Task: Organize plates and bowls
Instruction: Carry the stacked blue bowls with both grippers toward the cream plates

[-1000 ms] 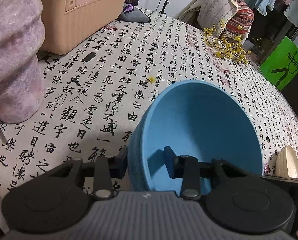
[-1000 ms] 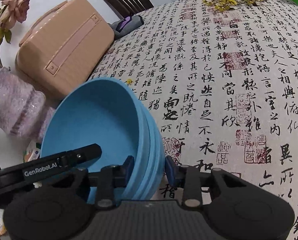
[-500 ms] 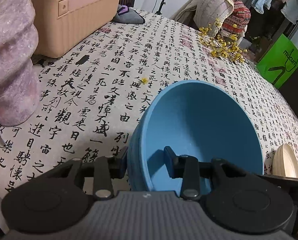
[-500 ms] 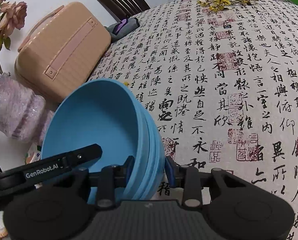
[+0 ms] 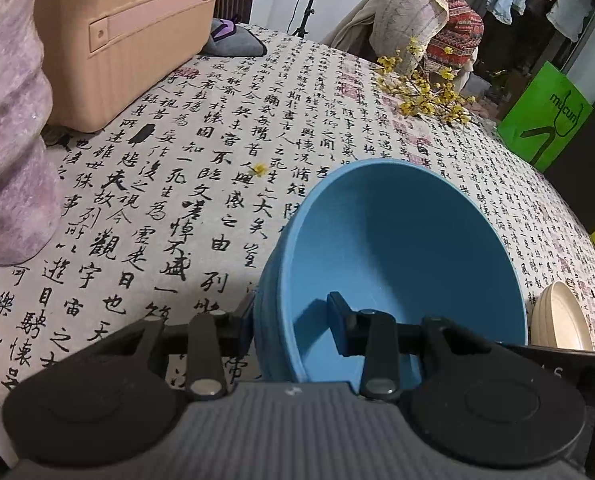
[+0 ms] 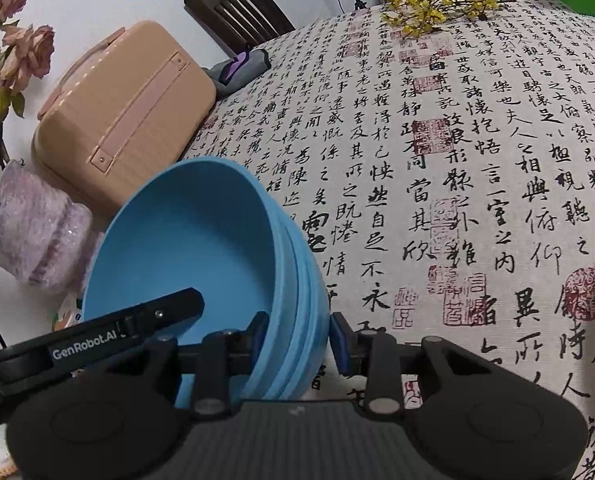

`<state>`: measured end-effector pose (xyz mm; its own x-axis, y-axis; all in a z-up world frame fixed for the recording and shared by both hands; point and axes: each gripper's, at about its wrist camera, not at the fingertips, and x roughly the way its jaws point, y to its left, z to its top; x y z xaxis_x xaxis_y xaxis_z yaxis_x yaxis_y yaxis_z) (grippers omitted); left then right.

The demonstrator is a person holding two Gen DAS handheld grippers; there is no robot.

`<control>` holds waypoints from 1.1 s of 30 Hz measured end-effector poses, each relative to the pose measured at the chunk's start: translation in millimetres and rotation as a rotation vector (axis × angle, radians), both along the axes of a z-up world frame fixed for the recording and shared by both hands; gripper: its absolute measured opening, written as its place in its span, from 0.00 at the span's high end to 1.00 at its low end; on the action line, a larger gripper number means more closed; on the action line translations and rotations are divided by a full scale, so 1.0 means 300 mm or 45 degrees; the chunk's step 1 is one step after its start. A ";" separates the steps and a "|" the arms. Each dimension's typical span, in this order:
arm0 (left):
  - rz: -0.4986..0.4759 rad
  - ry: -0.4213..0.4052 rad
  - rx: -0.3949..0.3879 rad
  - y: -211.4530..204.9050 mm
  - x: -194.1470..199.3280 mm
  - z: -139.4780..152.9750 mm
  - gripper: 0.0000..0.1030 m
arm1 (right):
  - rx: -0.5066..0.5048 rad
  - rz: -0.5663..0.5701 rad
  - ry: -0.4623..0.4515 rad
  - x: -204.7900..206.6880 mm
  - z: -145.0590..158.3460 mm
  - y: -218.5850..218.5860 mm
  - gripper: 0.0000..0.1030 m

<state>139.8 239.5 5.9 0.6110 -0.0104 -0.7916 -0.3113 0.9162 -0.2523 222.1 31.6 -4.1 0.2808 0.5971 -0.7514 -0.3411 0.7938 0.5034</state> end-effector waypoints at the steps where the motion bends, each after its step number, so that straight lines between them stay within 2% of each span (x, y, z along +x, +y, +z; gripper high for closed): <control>1: -0.003 -0.004 0.002 -0.004 0.002 0.004 0.64 | 0.002 -0.002 -0.004 -0.003 0.006 -0.008 0.68; 33: -0.109 -0.097 0.003 -0.191 0.061 0.053 0.64 | 0.002 -0.109 -0.075 0.001 0.071 -0.213 0.68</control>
